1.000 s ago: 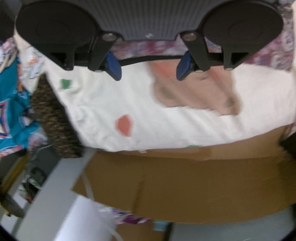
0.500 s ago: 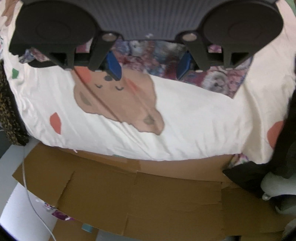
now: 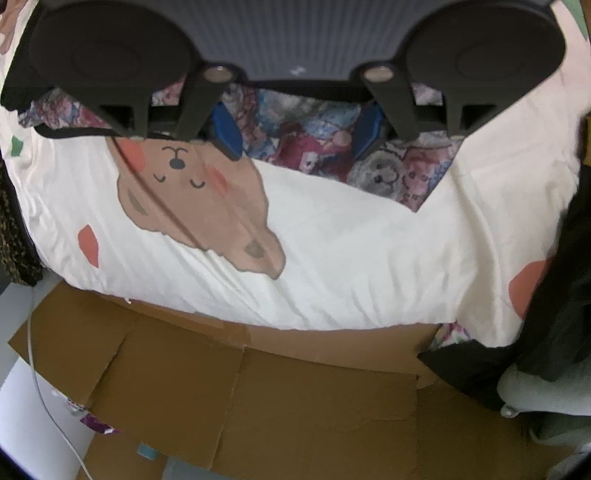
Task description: Fold clothes
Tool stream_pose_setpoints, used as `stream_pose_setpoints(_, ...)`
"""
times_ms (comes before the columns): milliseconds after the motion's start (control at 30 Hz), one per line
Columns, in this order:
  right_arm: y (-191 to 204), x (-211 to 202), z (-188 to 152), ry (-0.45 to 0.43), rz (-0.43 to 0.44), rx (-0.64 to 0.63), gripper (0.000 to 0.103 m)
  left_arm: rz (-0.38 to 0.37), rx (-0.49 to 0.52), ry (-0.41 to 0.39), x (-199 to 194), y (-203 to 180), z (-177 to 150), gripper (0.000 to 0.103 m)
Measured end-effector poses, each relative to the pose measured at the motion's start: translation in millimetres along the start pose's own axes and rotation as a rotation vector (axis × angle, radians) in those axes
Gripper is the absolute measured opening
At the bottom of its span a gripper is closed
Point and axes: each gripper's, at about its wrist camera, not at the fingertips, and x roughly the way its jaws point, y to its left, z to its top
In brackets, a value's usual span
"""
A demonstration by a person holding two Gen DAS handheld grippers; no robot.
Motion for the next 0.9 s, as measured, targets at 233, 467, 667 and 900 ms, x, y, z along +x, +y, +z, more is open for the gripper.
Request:
stream_pose_setpoints(233, -3, -29, 2, -0.009, -0.019, -0.028, 0.015, -0.007, 0.029, -0.001, -2, -19, 2, 0.068)
stream_pose_setpoints(467, -17, -72, 5, -0.042, -0.054, -0.039, 0.014, -0.021, 0.13, 0.006, -4, -58, 3, 0.072)
stream_pose_setpoints(667, -36, -108, 6, -0.073, -0.079, -0.062, 0.014, -0.019, 0.176, 0.026, 3, -85, 1, 0.073)
stream_pose_setpoints(900, -58, -142, 7, -0.091, -0.14, -0.082, 0.012, 0.046, 0.279, 0.038, 16, -108, -5, 0.073)
